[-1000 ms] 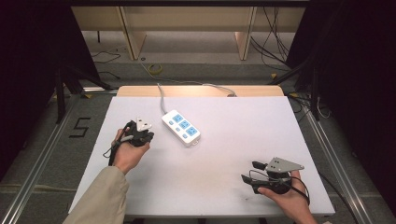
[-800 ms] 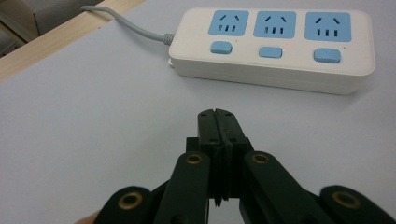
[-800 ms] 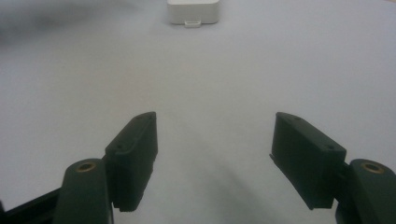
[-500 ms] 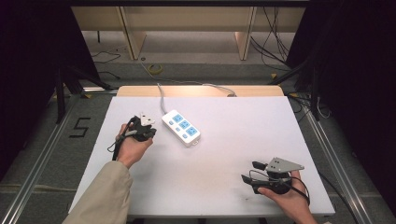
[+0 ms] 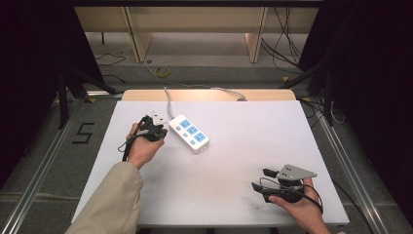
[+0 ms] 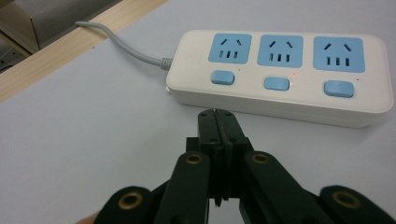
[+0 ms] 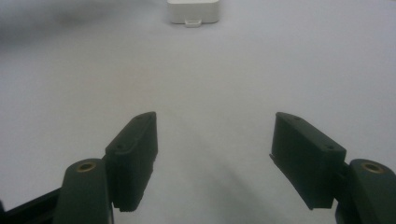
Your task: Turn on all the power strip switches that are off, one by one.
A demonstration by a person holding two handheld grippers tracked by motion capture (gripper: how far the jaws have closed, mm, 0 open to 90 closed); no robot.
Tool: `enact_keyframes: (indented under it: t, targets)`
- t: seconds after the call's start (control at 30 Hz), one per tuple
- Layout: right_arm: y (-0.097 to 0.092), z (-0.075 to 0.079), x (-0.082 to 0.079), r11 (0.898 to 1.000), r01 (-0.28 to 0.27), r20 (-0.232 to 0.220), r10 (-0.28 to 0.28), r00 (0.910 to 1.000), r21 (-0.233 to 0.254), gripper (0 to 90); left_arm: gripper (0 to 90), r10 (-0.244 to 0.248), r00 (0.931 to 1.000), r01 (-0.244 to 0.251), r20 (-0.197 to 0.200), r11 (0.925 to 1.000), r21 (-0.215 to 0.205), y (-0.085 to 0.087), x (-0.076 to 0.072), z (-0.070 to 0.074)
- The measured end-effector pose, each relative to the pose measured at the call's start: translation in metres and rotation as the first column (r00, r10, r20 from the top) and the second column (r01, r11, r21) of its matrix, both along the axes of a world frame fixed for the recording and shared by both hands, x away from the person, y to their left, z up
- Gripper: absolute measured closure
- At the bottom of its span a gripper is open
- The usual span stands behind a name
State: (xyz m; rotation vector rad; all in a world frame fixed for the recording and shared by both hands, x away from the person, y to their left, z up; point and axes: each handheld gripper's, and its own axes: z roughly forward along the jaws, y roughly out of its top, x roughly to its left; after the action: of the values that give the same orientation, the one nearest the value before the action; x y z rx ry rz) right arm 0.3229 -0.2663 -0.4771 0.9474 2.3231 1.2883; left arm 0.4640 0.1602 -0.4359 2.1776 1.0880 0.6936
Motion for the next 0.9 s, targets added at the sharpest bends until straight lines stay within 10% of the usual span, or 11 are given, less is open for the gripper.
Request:
enact_keyframes:
  t: [0.9]
  targets:
    - [0.000, 0.000, 0.000, 1.000, 0.000, 0.002, 0.000, 1.0000, -0.002, 32.3, 89.9, -0.021, 0.9998, 0.021, -0.001, 0.9997, 0.010, -0.011, 0.020, 0.005]
